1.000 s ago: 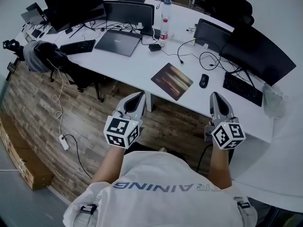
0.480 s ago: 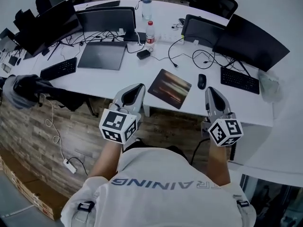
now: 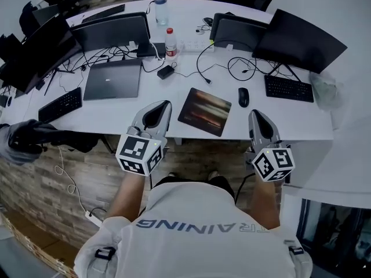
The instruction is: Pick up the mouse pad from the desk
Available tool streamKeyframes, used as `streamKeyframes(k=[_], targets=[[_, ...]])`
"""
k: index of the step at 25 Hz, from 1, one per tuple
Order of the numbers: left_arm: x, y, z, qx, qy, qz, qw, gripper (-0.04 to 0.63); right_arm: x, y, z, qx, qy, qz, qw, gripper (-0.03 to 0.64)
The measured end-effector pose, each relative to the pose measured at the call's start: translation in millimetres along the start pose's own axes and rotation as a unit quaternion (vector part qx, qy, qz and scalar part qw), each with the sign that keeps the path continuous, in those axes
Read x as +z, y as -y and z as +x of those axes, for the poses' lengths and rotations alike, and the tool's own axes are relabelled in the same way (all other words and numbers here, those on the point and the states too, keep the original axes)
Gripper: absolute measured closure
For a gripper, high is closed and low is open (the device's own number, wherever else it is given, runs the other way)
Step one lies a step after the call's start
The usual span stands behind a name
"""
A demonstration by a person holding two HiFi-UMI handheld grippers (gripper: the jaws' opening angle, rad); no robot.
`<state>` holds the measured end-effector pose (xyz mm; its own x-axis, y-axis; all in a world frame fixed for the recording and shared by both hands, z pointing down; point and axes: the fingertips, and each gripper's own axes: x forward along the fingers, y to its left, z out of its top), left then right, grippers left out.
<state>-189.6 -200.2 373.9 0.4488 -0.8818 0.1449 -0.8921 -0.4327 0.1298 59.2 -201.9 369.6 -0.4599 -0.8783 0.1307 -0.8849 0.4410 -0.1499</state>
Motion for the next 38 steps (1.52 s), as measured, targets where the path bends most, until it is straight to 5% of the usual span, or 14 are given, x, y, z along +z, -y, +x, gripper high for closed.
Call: streamKeyframes(k=[16, 20, 25, 29, 33, 38], targets=[[5.1, 42.5, 36.7, 0.028, 0.0, 0.003, 0.9996, 0.59, 13.3, 64.2, 10.3, 0.035, 0.005, 0.005, 0.999, 0.604], [8.8, 45.3, 37.4, 0.026, 0.006, 0.004, 0.9996, 0.493, 14.9, 63.2, 10.3, 0.041, 0.004, 0.003, 0.999, 0.604], [9.9, 44.3, 37.1, 0.019, 0.01, 0.001, 0.9998, 0.268, 13.5, 60.6, 9.7, 0.042, 0.004, 0.003, 0.999, 0.604], [7.5, 38.8, 33.8, 0.02, 0.004, 0.004, 0.9998, 0.198, 11.2, 56.8, 9.8, 0.04, 0.004, 0.004, 0.999, 0.604], [-5.6, 33.1, 38.1, 0.011, -0.033, 0.001, 0.9994, 0.184, 8.0, 53.9, 8.5, 0.037, 0.0, 0.007, 0.999, 0.604], [-52.8, 30.8, 62.6, -0.017, -0.143, 0.025, 0.9892, 0.184, 1.0, 54.4, 3.8, 0.031, -0.01, 0.011, 0.999, 0.604]])
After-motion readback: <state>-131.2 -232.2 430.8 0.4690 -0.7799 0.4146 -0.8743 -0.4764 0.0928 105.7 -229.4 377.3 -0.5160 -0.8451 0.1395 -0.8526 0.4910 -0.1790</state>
